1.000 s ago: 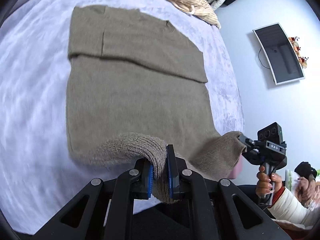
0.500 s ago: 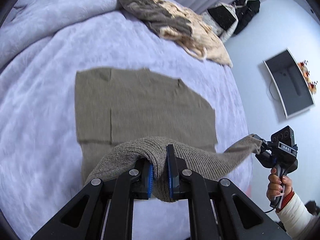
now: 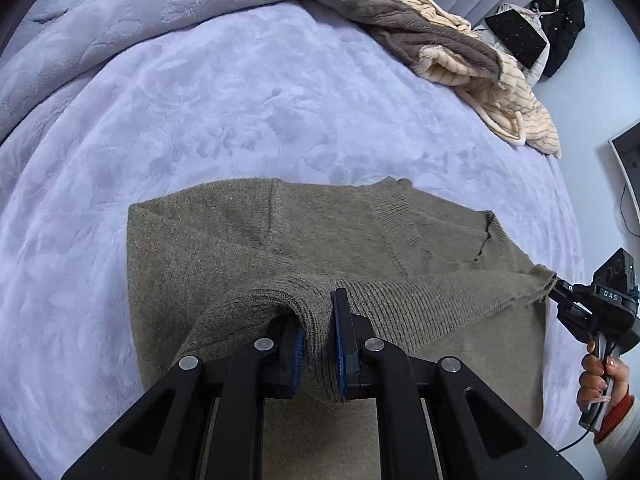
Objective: Fold small clothes
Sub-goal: 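Lift the hem with both grippers and fold it over toward the collar, then open both grippers and release the folded hem onto the sweater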
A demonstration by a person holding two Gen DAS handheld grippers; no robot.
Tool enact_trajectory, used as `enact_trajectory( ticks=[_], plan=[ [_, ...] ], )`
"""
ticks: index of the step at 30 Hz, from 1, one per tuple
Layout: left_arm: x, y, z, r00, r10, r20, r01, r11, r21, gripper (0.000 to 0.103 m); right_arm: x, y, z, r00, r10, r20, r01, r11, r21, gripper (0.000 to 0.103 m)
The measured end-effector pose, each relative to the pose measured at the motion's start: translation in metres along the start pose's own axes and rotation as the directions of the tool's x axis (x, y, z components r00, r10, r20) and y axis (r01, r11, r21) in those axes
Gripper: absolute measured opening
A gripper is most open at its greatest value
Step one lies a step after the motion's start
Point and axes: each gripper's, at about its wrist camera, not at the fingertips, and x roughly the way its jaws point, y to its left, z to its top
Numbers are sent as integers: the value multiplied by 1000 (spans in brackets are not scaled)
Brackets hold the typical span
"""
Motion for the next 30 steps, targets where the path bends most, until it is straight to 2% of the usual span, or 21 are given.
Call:
enact_trajectory(
  ticks=[6, 7, 8, 10, 11, 12, 13, 15, 17, 21, 23, 24, 25, 27, 28, 30],
  plan=[
    [-11, 3, 0, 1000, 2, 24, -2, 1000, 15, 16, 6, -21, -8, 1000, -8, 25, 8, 1000, 17, 11],
    [-18, 1, -1, 999, 17, 39, -18, 999, 30, 27, 2, -20, -9, 999, -17, 36, 16, 1000, 25, 11],
    [-26, -2, -2, 997, 38, 61, -40, 998, 42, 48, -4, -18, -9, 998, -33, 46, 32, 999, 21, 11],
    [-47, -5, -5, 986, 91, 141, -98, 994, 44, 79, -13, -12, -9, 996, -63, 59, 64, 998, 1, 11],
    [-55, -6, -6, 981, 92, 169, -103, 993, 53, 79, -17, -10, -10, 995, -75, 66, 76, 997, -9, 13],
    [-60, -6, -6, 981, 91, 172, -103, 993, 63, 79, -22, -7, -11, 994, -85, 74, 87, 996, -19, 22],
    [-63, -4, -6, 980, 106, 170, -118, 991, 62, 79, -27, -3, -12, 991, -104, 85, 107, 994, -33, 37],
    [-59, 1, -6, 982, 123, 147, -133, 989, 63, 79, -32, 2, -13, 984, -141, 107, 149, 987, -66, 54],
    [-46, 6, -5, 985, 138, 102, -144, 988, 60, 79, -28, 4, -11, 976, -191, 109, 202, 974, -105, 54],
    [-22, 1, -6, 996, 77, 45, -80, 995, 61, 79, -8, 0, -5, 976, -208, 70, 215, 970, -117, 54],
    [-15, -9, -3, 996, 74, 56, -79, 994, 79, 79, 7, 6, -4, 968, -248, 39, 251, 952, -174, 39],
    [-15, -14, -1, 995, 77, 70, -83, 992, 91, 79, 12, 12, -5, 957, -288, 36, 289, 933, -214, 14],
    [-15, -18, 2, 992, 89, 86, -98, 990, 101, 79, 14, 18, -6, 946, -321, 37, 320, 912, -256, 6],
    [-14, -21, 9, 986, 116, 117, -130, 985, 117, 79, 9, 26, -7, 944, -327, 50, 327, 900, -288, 6],
    [-11, -20, 12, 979, 151, 137, -169, 977, 130, 79, 5, 28, -7, 941, -334, 60, 336, 894, -298, 6],
    [0, -14, 18, 952, 261, 157, -284, 947, 148, 79, 1, 23, -6, 931, -359, 65, 362, 883, -300, 6]
  ],
)
